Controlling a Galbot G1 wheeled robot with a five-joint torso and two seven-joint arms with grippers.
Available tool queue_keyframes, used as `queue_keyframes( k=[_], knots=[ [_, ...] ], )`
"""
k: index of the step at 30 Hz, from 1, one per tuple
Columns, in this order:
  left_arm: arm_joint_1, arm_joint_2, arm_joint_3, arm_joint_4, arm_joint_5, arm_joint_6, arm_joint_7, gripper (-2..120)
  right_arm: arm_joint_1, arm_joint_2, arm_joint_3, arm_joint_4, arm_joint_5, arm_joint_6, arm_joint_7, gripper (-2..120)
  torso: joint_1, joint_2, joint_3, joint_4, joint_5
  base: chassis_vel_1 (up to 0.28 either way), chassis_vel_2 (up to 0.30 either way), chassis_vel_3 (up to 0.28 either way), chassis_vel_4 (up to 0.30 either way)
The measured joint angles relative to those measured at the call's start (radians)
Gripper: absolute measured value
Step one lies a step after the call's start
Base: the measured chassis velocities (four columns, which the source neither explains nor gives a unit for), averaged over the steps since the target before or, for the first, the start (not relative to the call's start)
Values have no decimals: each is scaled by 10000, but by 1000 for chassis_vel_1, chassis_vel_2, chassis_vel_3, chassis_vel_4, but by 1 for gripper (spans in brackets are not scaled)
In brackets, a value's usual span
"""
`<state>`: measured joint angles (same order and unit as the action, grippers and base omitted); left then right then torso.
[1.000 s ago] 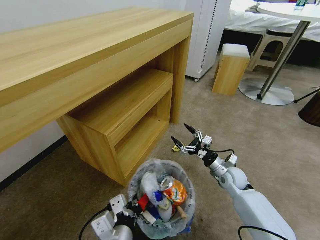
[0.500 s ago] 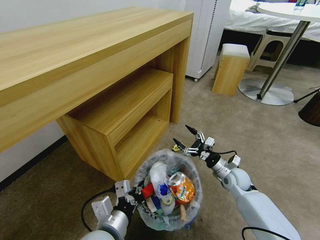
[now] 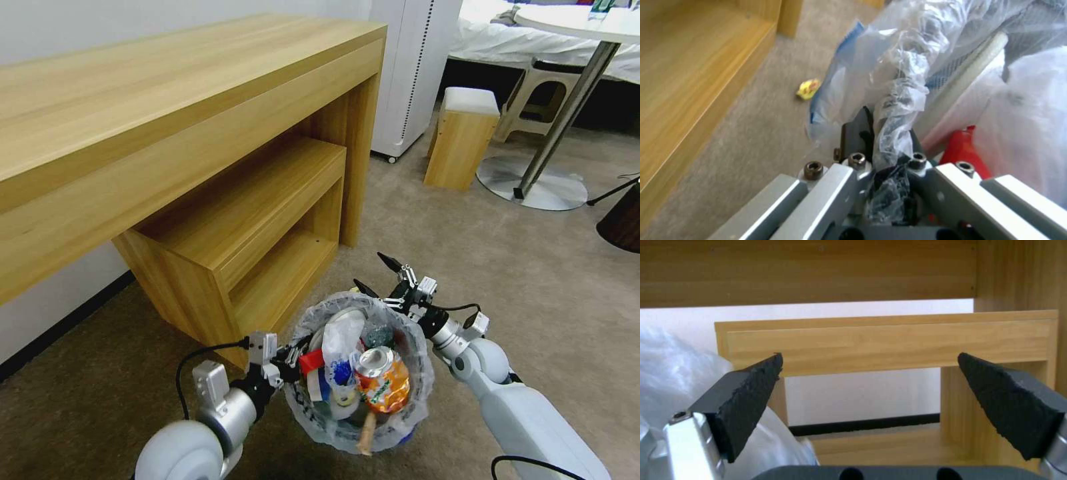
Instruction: Pick up the trash bin and place the garbage on the floor into it.
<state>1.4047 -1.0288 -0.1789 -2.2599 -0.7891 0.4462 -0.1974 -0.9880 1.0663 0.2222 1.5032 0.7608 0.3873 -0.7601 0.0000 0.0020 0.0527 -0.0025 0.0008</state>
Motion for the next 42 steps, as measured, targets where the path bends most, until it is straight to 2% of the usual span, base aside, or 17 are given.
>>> queue_keyframes(
  k=[6,11,13,15,18,24,30,38,42],
  knots=[
    [-912,237,579,951,238,758,-1001,0,37,51,-50,-7,7,-18,-110,100,0,0,0,1,0,0,0,0,0],
    [-1195,426,810,1226,324,1132,-1418,0,14,17,39,123,68,13,-389,100,0,-1,0,0,-2,0,0,0,0],
    [-1339,604,892,1242,65,1443,-1807,0,16,16,113,224,212,35,-661,100,0,0,-1,1,-1,0,0,0,0],
    [-1399,681,919,1242,-57,1511,-1902,0,26,11,143,264,335,37,-821,100,0,0,0,1,-1,0,0,0,0],
    [-1628,1034,1054,1211,-890,1833,-2207,0,110,8,274,365,788,60,-1557,100,0,0,-1,1,0,0,0,0,0],
    [-1949,1371,1120,1166,-1837,2152,-2588,0,181,-60,717,366,987,210,-2691,100,0,0,-1,1,0,0,0,0,0],
    [-2024,1593,1035,928,-2470,2341,-2779,0,23,-221,1084,466,975,475,-2942,100,0,0,-1,2,2,0,0,0,0],
    [-2066,1435,1029,453,-3338,2553,-3021,0,-145,-207,1196,417,922,584,-3133,100,0,0,-1,0,1,0,0,0,0],
    [-1968,1410,1059,319,-3367,2626,-2991,0,-148,-174,1200,361,906,590,-3138,100,0,0,-1,0,0,0,0,0,0]
  ],
)
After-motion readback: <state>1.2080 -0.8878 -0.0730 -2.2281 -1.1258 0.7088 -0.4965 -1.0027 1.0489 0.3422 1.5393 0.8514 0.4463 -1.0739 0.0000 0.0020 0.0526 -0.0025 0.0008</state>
